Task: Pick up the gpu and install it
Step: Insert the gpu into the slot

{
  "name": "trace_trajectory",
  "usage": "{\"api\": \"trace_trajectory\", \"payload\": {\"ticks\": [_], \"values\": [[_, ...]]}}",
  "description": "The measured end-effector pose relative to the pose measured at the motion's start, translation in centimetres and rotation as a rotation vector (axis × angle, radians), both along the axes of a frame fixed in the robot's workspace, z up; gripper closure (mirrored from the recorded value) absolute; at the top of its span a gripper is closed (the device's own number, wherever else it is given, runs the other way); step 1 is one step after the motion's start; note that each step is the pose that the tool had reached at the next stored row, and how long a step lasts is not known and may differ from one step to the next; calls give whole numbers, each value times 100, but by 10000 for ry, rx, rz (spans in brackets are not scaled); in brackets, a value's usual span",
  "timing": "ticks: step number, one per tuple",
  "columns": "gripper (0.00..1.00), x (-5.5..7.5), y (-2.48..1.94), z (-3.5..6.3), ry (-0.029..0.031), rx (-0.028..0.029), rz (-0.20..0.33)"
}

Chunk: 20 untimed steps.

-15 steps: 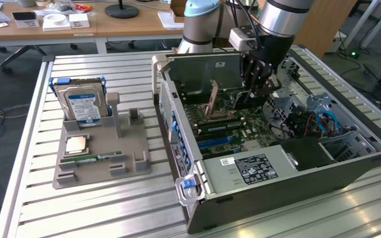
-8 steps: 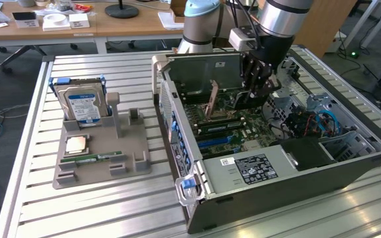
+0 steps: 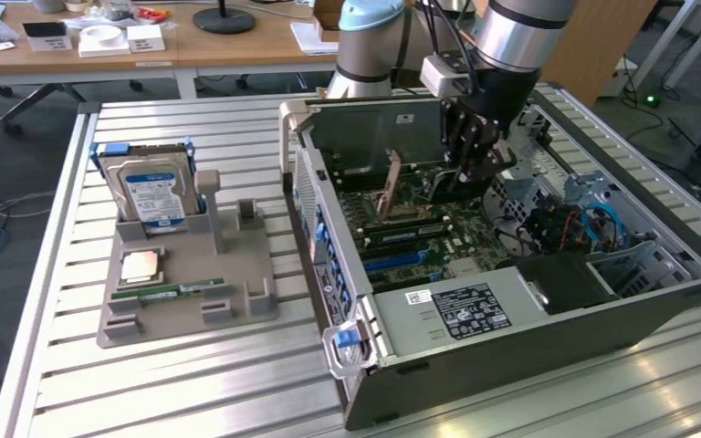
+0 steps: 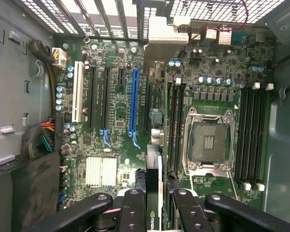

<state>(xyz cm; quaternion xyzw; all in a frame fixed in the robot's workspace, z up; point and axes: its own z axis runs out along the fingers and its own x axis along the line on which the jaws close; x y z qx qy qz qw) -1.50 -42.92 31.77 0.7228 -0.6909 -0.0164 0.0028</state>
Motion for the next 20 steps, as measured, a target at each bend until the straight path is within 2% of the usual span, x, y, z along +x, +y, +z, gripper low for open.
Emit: {"api": "trace_trajectory", "payload": {"ticks": [20], "values": [[74, 0, 0, -27, -1, 3, 0]]}}
